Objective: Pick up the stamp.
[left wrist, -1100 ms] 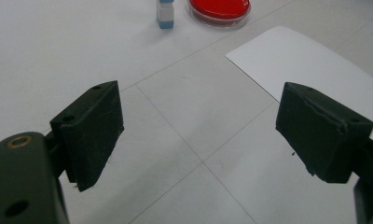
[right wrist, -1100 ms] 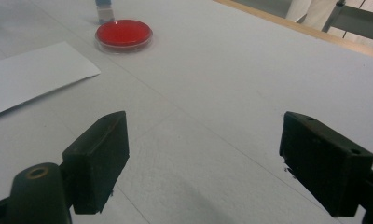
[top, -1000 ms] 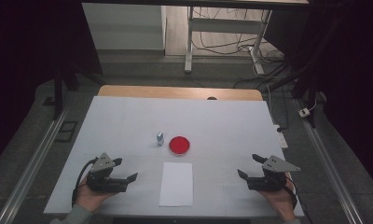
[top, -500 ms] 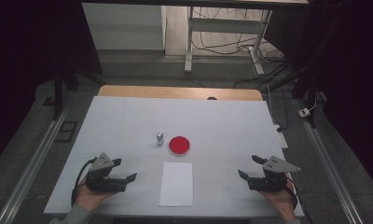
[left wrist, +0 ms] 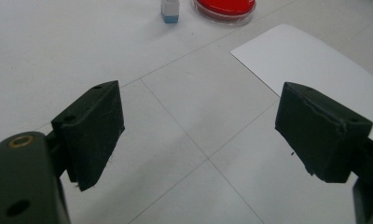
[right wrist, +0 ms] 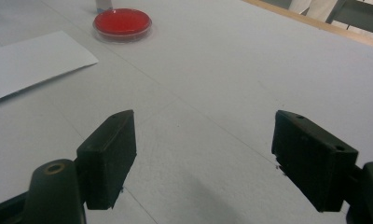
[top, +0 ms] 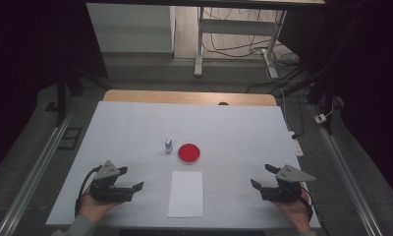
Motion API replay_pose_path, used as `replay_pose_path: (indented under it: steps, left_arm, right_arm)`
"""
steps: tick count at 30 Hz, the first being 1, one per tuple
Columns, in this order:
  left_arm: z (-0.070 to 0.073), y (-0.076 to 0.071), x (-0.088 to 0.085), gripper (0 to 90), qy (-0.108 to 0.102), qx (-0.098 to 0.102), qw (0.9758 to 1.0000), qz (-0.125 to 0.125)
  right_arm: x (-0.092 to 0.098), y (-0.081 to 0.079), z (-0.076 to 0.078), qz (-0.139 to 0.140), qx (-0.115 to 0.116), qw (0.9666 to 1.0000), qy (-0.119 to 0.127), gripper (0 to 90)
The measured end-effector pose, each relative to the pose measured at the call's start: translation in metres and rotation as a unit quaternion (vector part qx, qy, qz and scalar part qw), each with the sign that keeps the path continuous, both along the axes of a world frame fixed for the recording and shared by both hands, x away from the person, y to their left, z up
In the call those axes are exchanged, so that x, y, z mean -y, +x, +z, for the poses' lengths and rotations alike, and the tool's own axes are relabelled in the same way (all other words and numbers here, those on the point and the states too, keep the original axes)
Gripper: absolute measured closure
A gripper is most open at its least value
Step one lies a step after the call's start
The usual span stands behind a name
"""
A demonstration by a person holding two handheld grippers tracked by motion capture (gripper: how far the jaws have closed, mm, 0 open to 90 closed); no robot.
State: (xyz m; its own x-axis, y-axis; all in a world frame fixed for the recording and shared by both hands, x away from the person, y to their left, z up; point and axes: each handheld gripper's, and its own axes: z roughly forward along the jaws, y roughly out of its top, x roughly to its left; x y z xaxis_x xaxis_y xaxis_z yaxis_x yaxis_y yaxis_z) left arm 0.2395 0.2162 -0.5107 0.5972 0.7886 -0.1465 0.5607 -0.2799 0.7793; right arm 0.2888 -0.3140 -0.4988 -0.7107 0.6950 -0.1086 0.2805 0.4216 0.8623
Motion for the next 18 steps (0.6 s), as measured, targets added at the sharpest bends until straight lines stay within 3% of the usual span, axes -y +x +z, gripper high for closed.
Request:
replay_pose_path:
  steps: [18]
  left_arm:
    - [0.008, 0.010, 0.008, 15.7, -0.008, -0.001, 0.9999, -0.011]
  right_arm:
    - [-0.001, 0.000, -0.001, 0.000, -0.001, 1.0000, -0.001, 22.8]
